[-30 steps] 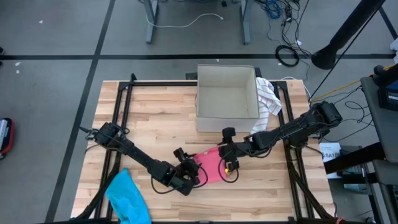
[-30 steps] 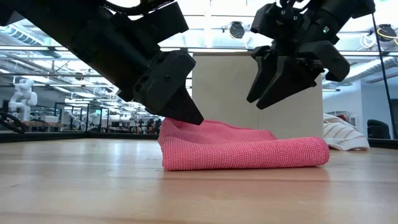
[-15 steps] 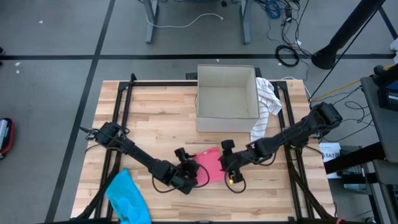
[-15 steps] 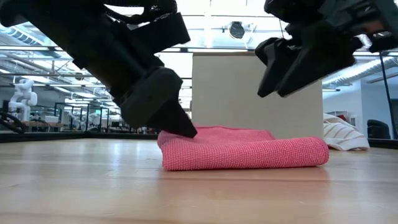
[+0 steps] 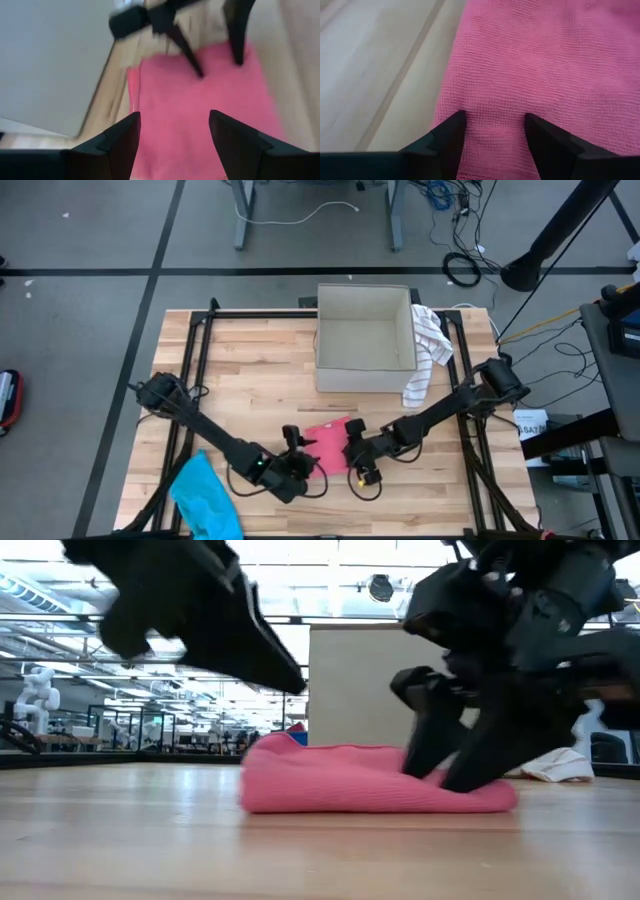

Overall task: Fold towel
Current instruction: Fold the pink microfiber towel, then fold the blue microfiber towel

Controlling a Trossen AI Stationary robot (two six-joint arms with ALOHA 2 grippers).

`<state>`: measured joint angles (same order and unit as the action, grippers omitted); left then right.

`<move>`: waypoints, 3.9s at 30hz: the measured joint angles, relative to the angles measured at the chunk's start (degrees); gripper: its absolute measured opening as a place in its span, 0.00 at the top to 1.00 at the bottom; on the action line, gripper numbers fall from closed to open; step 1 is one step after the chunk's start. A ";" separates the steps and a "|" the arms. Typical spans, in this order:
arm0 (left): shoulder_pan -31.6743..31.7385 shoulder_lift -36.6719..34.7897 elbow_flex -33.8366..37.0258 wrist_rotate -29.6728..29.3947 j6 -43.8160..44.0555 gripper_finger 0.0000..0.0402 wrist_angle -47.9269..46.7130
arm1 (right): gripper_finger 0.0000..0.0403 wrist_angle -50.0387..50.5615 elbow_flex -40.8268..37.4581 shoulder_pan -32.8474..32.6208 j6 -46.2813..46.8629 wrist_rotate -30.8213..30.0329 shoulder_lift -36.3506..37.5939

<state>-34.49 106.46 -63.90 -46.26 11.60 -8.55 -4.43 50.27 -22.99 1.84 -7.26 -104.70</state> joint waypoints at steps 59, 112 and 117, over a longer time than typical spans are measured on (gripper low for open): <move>24.37 5.46 -0.47 43.89 -10.49 0.46 -16.87 | 0.52 19.76 -0.01 -15.10 16.70 -5.46 17.37; -7.16 -21.37 0.09 54.80 31.40 0.46 -53.27 | 0.52 18.98 -0.01 -18.38 15.11 -10.75 17.30; -13.13 -18.80 0.07 54.84 38.66 0.46 -49.13 | 0.52 19.00 -0.01 -18.71 14.50 -10.74 17.30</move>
<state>-47.62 87.66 -63.83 8.58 50.27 -57.68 14.56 50.26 -41.70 16.33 -18.00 -87.39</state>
